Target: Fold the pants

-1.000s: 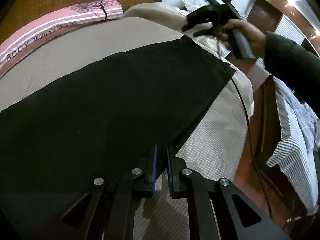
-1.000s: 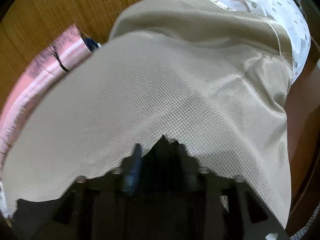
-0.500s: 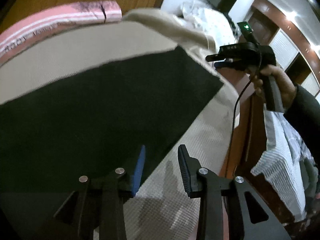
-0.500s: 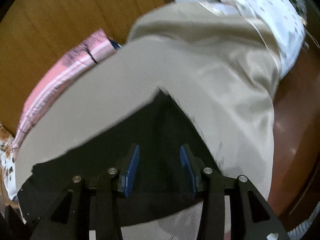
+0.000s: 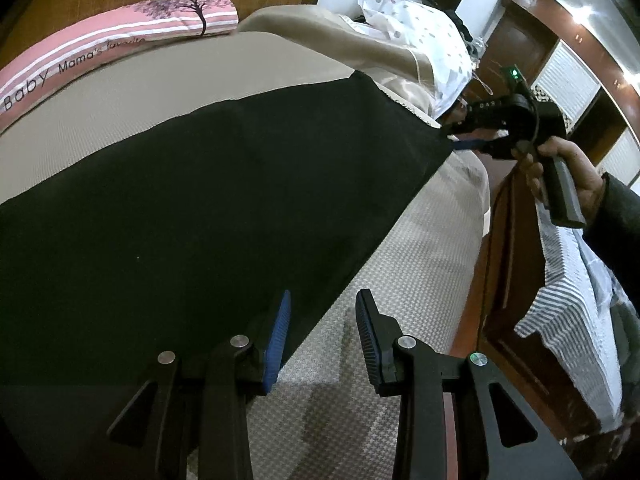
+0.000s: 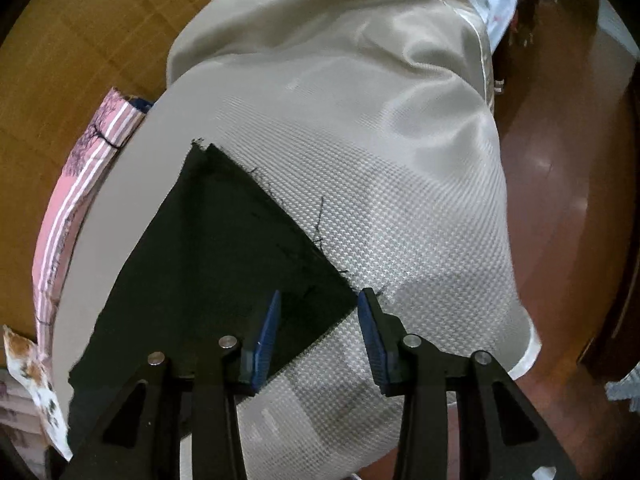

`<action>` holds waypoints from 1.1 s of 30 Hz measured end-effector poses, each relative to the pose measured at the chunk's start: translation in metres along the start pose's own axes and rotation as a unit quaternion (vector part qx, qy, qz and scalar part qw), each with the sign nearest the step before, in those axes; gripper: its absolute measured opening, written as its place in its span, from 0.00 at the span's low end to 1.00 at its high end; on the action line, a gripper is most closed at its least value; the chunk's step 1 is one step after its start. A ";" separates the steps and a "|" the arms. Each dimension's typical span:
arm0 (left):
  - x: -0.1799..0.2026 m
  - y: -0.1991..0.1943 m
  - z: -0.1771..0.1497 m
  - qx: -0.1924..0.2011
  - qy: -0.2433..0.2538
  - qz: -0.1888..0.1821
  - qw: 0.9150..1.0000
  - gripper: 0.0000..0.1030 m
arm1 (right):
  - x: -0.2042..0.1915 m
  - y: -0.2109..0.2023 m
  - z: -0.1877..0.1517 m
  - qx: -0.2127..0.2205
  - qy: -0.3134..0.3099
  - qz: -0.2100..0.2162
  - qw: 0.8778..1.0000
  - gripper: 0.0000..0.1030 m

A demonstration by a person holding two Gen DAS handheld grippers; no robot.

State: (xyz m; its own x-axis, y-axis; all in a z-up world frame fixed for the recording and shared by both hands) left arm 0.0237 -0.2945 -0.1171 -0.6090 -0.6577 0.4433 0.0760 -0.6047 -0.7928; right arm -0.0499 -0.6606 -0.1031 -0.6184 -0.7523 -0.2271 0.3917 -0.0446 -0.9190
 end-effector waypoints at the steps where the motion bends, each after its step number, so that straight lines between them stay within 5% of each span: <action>1: 0.001 0.000 0.000 0.000 0.000 0.001 1.000 0.34 | -0.001 -0.002 0.002 0.008 -0.002 -0.007 1.000 0.30; 6: 0.000 0.000 0.000 -0.001 -0.004 0.001 1.000 0.34 | -0.004 -0.024 0.010 0.045 -0.003 -0.003 0.999 0.29; 11: -0.001 -0.001 0.001 -0.002 -0.007 0.000 1.000 0.34 | -0.010 -0.008 0.008 0.015 0.005 0.032 0.999 0.25; 17: -0.001 -0.001 0.002 -0.001 -0.005 0.002 1.000 0.34 | -0.008 0.009 0.008 0.012 0.013 0.009 1.000 0.19; 20: 0.000 -0.001 0.002 -0.002 -0.008 0.002 1.000 0.34 | -0.014 0.008 0.009 0.014 0.009 0.015 1.000 0.04; 25: 0.000 -0.005 0.001 -0.002 -0.005 -0.001 1.000 0.34 | -0.019 -0.022 0.006 0.059 -0.022 -0.016 0.998 0.03; 33: -0.002 -0.006 -0.001 -0.001 0.004 -0.001 1.000 0.34 | -0.009 0.000 -0.011 0.030 -0.034 -0.066 0.997 0.02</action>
State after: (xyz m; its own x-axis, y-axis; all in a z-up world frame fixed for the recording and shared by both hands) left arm 0.0241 -0.2889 -0.1134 -0.6149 -0.6530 0.4422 0.0726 -0.6052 -0.7928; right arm -0.0514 -0.6463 -0.1048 -0.6202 -0.7801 -0.0820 0.3514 -0.1829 -0.9182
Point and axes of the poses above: each gripper's, at about its wrist camera, not at the fingertips, and y roughly the way its jaws point, x to its right, z to its top, the point moved 4 cm from there along y, roughly the way its jaws point, and after that the axes turned 15 degrees about -y, right-handed, at the moved point
